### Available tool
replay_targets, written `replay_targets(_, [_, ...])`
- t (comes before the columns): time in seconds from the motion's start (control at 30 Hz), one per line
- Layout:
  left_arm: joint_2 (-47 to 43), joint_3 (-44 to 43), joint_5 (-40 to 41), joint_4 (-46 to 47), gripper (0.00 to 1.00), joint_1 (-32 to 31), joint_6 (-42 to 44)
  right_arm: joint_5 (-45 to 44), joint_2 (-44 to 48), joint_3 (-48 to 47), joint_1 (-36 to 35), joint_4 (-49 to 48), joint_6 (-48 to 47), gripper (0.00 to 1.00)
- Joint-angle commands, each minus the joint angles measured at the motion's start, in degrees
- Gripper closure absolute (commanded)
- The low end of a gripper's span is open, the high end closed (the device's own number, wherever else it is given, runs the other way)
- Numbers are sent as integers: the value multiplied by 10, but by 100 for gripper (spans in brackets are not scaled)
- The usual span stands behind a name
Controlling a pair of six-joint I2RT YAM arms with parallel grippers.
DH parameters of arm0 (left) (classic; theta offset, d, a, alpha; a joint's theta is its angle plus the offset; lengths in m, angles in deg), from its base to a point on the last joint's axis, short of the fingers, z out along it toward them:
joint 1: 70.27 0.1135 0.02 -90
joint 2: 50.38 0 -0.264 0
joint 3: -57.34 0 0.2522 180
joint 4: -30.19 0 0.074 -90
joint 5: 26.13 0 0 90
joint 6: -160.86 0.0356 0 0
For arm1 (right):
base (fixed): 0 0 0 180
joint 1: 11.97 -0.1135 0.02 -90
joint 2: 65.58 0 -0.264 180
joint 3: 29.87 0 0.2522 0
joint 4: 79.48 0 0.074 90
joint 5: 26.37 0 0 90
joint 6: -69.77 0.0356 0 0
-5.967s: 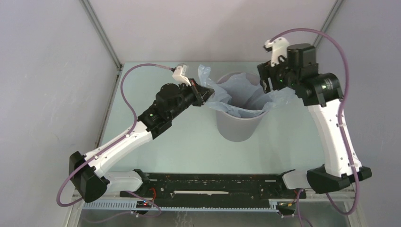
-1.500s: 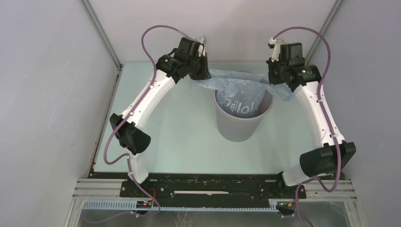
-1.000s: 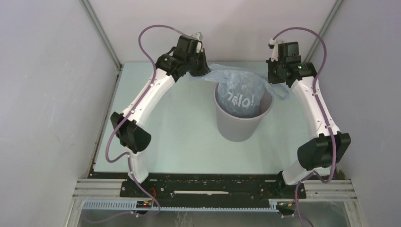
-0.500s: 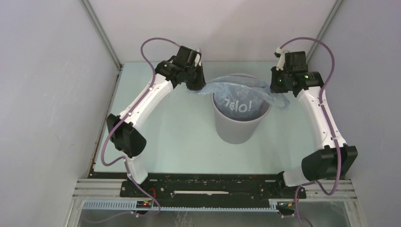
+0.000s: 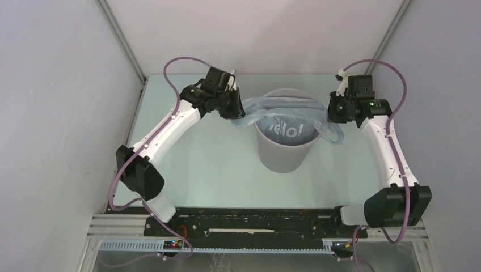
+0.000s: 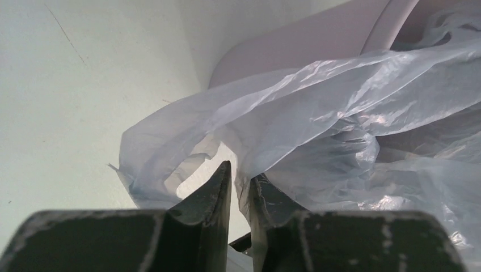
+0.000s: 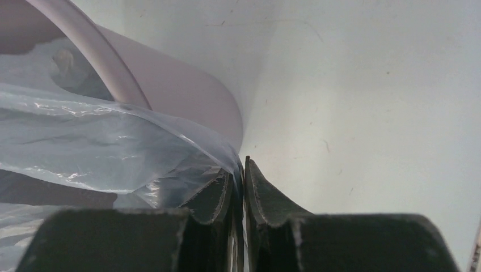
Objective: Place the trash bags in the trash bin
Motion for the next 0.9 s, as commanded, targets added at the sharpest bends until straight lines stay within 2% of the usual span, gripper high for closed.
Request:
replay_targets(0.0, [-44,52,-23,56,79,3,-12,45,20,20,8,-25,24,83])
replay_targets(0.13, [-31,62,-42,63,79,3,-14,59,11,28,8,-34,27,81])
replay_targets(0.23, [-35,60,-43,66,87,3,-12,67,13,28,7,-45,26,81])
replay_targets(0.33, [-62,45,-21,80,88,3,5,50,28,4,5,-43,23,79])
replay_targets(0.43, [-102,42,20,117,84,3,13,25,38,-30,-4,-38,21,70])
replay_targets(0.53, [-121,43,39,160,79,2,9,10,38,-47,-18,-58,18,54])
replay_targets(0.6, [-107,30,39,169,74,3,0,6,30,-55,-21,-68,17,48])
replay_targets(0.73, [-60,-33,19,134,68,3,-1,20,5,-90,-21,-55,8,42])
replay_targets(0.87, [-44,-49,11,133,60,3,1,39,-13,-112,-24,-57,6,38])
